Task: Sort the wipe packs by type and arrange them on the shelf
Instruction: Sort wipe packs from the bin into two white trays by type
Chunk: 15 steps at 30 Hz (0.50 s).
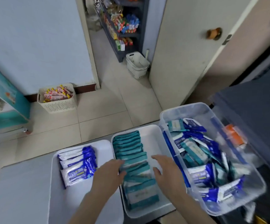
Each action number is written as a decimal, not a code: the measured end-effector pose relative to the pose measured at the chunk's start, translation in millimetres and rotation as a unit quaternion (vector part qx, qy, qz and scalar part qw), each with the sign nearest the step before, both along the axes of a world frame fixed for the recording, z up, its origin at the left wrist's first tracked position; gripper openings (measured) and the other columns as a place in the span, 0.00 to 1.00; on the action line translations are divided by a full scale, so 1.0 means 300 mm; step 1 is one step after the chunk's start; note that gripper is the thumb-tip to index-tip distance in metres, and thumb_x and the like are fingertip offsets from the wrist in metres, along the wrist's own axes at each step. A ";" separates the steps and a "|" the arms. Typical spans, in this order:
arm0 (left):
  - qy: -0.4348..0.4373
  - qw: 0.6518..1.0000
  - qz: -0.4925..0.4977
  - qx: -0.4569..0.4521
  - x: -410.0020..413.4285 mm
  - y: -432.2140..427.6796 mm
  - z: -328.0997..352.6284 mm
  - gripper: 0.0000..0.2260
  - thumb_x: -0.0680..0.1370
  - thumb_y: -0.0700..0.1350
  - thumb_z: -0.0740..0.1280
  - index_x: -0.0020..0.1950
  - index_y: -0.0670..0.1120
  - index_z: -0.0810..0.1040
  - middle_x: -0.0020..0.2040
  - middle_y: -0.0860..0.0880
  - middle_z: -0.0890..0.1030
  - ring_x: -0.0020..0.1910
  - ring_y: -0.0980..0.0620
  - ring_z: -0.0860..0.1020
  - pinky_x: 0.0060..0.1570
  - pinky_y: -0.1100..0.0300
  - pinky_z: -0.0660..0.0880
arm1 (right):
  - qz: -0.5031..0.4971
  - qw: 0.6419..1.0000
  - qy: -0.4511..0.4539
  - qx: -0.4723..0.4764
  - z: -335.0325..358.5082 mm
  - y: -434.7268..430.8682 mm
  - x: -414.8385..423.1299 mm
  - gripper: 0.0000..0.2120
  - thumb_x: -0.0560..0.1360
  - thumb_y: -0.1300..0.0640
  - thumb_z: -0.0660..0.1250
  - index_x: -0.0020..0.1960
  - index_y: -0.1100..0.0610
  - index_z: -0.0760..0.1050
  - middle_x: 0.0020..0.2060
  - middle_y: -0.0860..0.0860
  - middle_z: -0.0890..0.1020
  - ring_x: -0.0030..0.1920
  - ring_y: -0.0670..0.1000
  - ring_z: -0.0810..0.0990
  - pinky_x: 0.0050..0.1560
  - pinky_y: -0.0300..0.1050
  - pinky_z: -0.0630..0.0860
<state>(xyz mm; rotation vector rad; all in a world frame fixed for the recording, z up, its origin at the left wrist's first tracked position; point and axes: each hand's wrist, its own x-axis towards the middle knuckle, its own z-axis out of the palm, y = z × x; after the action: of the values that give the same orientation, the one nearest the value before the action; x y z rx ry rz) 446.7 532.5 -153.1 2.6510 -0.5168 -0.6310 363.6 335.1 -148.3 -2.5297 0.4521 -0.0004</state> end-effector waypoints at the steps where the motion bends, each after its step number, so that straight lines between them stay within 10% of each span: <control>1: 0.000 1.000 -0.005 -0.004 -0.010 -0.047 0.011 0.19 0.80 0.55 0.60 0.71 0.59 0.67 0.69 0.59 0.70 0.67 0.57 0.70 0.62 0.62 0.67 | -0.015 1.000 0.011 0.003 0.007 -0.057 -0.031 0.18 0.78 0.56 0.63 0.66 0.46 0.71 0.62 0.40 0.74 0.63 0.44 0.72 0.61 0.38 0.69; 8: 0.031 0.998 -0.037 -0.049 -0.108 -0.344 0.052 0.16 0.80 0.53 0.59 0.68 0.59 0.70 0.67 0.59 0.72 0.64 0.58 0.71 0.62 0.63 0.67 | -0.095 0.992 0.070 -0.034 -0.048 -0.462 -0.183 0.18 0.75 0.62 0.63 0.63 0.50 0.75 0.61 0.46 0.77 0.61 0.49 0.75 0.56 0.42 0.72; 15: 0.042 0.997 -0.056 -0.032 -0.203 -0.579 0.057 0.16 0.80 0.52 0.59 0.69 0.59 0.70 0.66 0.59 0.73 0.62 0.58 0.73 0.61 0.61 0.69 | 0.082 0.960 0.193 -0.184 -0.116 -0.656 -0.151 0.10 0.76 0.57 0.62 0.57 0.50 0.75 0.55 0.47 0.78 0.57 0.51 0.73 0.55 0.44 0.70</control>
<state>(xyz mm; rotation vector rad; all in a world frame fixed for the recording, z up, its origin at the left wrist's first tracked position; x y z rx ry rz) 385.8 359.0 -136.0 2.5377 -0.6532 -0.7443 318.2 138.3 -183.1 -2.9367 0.4207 0.5243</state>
